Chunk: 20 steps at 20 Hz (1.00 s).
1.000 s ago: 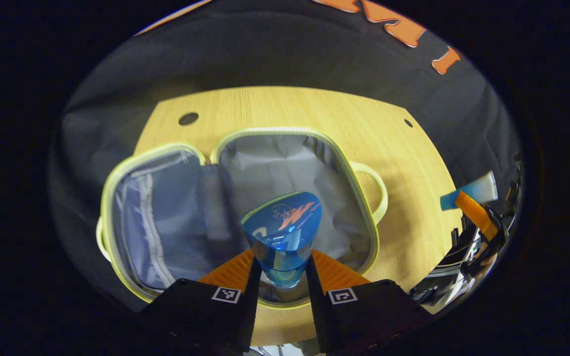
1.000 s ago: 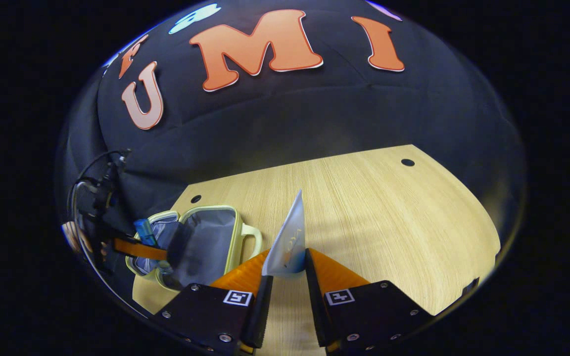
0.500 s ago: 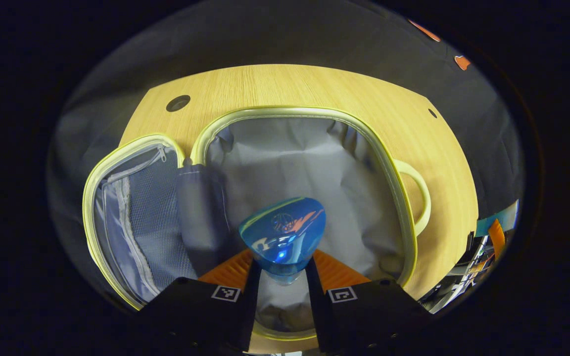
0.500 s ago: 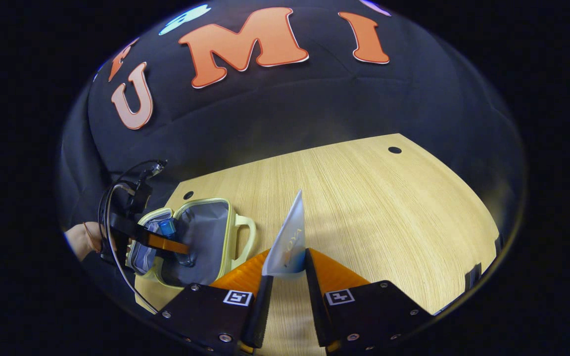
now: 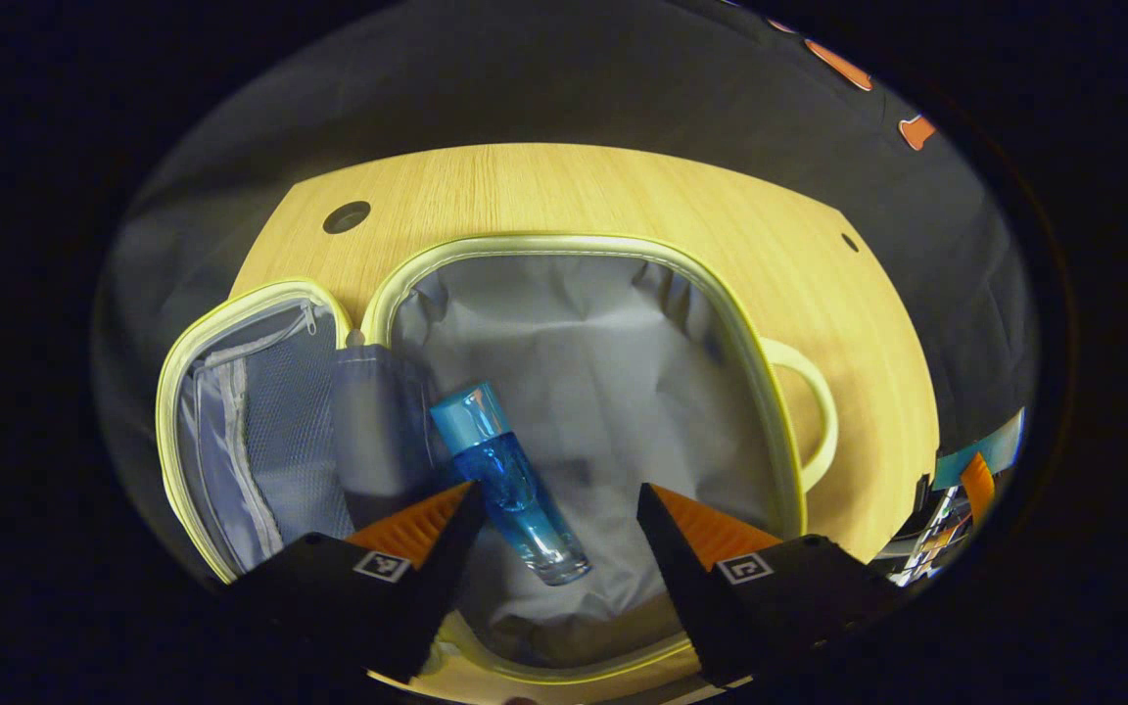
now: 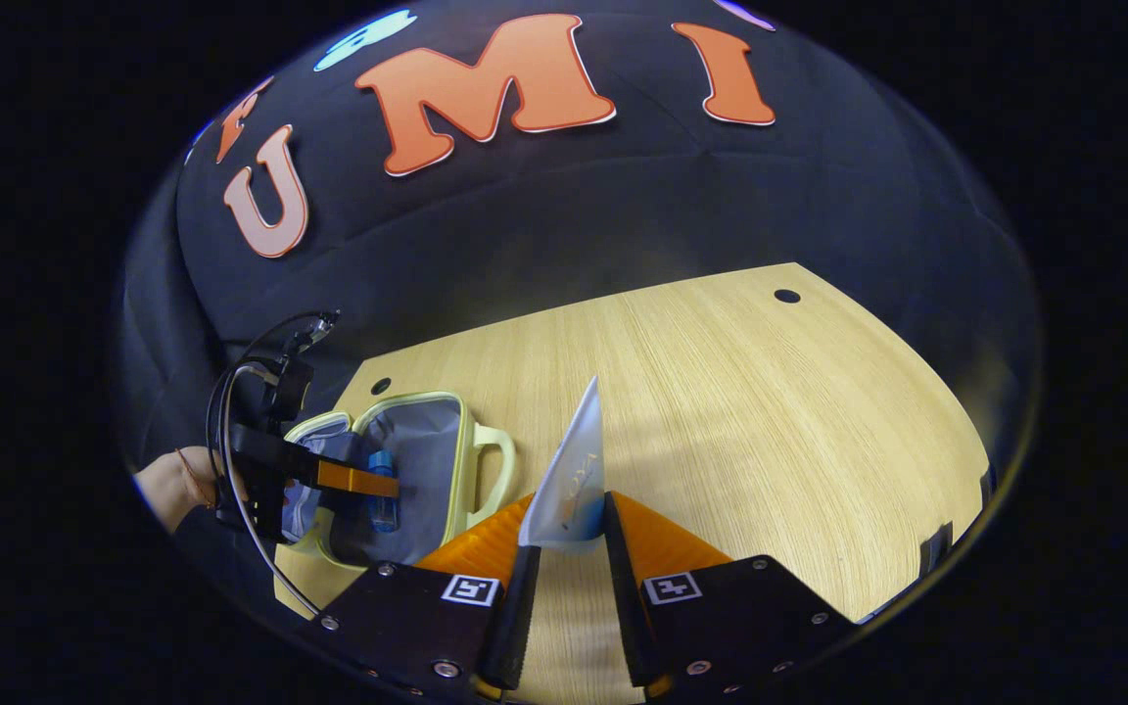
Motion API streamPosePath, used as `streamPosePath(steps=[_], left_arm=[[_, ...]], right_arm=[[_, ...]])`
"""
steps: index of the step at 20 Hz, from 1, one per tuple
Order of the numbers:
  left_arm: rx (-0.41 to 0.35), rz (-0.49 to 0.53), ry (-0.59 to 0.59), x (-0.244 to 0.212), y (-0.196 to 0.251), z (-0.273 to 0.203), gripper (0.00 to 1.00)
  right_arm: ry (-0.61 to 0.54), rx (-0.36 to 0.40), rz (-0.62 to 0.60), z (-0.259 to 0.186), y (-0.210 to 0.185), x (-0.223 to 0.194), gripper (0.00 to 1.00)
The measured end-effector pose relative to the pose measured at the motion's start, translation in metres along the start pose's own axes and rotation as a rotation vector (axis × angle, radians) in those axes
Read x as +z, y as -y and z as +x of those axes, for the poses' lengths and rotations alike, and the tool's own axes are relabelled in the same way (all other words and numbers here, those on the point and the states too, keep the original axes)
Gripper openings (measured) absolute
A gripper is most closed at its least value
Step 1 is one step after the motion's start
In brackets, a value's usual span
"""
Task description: First open the suitcase, pack the skin care products into it, and then close the suitcase.
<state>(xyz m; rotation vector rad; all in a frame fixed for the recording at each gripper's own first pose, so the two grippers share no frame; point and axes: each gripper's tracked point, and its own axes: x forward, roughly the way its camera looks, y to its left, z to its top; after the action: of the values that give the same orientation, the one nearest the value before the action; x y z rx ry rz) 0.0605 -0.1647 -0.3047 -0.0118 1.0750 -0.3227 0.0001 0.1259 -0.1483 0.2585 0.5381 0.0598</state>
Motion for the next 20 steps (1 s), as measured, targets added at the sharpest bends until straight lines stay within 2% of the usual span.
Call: streamPosePath(steps=[3,6,7,8,10,11,12,13,15,20], left_arm=[[-0.018,-0.028,0.138,0.008,0.005,-0.027,0.98],[0.013,-0.021,0.305,0.026,-0.001,-0.072,0.98],[0.028,-0.014,0.362,0.032,-0.006,-0.088,0.98],[0.039,-0.009,0.416,0.038,-0.01,-0.103,0.98],[0.062,-0.006,0.507,0.045,-0.021,-0.138,0.97],[0.067,-0.005,0.533,0.045,-0.027,-0.155,0.97],[0.068,-0.006,0.544,0.042,-0.033,-0.169,0.97],[0.071,-0.015,0.557,0.038,-0.041,-0.181,0.97],[0.087,-0.03,0.59,0.03,-0.059,-0.197,0.97],[0.107,-0.043,0.672,0.015,-0.087,-0.236,0.97]], right_arm=[[0.002,0.038,-0.03,-0.003,-0.017,0.011,0.4],[-0.014,0.103,-0.045,-0.002,-0.047,0.025,0.4],[-0.022,0.126,-0.05,-0.001,-0.059,0.03,0.34],[-0.033,0.153,-0.054,0.0,-0.071,0.033,0.4],[-0.059,0.207,-0.06,0.003,-0.099,0.038,0.4],[-0.073,0.229,-0.068,0.006,-0.113,0.04,0.35],[-0.083,0.25,-0.083,0.009,-0.126,0.044,0.34],[-0.1,0.275,-0.098,0.015,-0.138,0.043,0.4],[-0.17,0.315,-0.107,0.028,-0.16,0.032,0.4],[-0.369,0.337,-0.103,0.063,-0.183,-0.004,0.4]])
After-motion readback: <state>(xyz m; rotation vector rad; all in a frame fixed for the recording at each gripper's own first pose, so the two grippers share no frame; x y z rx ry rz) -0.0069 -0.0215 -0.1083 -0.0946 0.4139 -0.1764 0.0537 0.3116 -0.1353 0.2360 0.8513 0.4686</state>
